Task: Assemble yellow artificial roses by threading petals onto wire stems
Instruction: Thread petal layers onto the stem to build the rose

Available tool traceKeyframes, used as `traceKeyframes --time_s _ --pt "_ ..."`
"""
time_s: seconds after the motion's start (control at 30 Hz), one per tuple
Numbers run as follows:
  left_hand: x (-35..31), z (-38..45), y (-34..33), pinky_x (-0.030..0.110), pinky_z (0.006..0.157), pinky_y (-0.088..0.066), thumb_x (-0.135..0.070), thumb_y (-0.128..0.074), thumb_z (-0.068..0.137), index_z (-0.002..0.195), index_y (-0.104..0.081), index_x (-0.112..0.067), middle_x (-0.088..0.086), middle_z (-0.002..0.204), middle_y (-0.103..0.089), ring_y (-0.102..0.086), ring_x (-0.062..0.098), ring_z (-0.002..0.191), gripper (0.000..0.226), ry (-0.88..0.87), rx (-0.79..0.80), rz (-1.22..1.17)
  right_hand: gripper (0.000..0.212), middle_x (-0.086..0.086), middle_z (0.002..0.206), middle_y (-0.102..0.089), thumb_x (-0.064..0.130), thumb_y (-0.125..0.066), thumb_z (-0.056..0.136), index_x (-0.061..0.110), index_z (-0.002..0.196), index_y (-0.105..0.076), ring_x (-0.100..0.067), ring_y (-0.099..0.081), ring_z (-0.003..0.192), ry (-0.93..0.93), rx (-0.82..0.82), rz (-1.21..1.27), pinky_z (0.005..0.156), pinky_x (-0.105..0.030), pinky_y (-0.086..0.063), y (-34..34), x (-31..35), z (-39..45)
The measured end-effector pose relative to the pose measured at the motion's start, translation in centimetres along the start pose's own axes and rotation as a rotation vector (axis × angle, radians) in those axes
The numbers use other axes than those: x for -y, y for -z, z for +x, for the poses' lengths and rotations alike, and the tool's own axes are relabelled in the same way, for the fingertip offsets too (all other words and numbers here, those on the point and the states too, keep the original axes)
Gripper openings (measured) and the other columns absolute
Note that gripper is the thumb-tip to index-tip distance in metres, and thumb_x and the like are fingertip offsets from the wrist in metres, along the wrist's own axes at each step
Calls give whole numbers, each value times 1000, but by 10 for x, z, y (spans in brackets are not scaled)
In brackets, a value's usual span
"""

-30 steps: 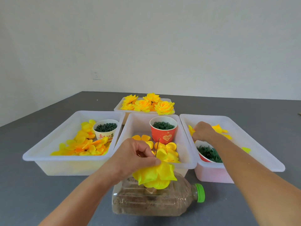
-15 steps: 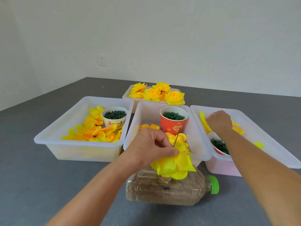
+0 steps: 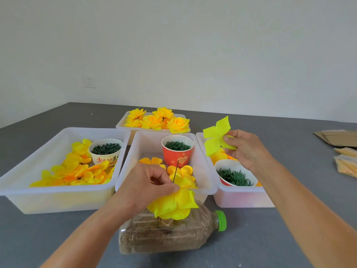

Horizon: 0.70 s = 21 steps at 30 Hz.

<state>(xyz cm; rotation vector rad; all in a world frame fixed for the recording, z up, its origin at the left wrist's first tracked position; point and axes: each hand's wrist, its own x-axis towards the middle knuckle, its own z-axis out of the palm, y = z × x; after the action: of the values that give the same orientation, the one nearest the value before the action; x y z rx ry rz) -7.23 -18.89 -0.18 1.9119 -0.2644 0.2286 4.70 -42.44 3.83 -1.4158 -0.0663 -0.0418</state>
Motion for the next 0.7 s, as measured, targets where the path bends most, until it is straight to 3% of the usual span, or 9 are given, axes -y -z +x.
traceKeyframes --time_s 0.3,0.7 --pt "-2 -1 0 13 51 -40 -8 -79 70 58 -66 -7 -9 54 -58 -47 0 50 18 24 2 8 20 -5 75 -71 -13 -54 82 2 89 -64 -13 -69 65 -94 242 106 56 -22 -55 -27 1 -55" --pt "-8 -5 0 12 49 -41 -6 -78 71 59 -65 -9 -13 52 -56 -48 -2 49 19 58 5 -28 16 1 69 -71 -2 -71 73 10 82 -68 -9 -65 60 2 166 39 54 -19 -52 -61 -14 -81"
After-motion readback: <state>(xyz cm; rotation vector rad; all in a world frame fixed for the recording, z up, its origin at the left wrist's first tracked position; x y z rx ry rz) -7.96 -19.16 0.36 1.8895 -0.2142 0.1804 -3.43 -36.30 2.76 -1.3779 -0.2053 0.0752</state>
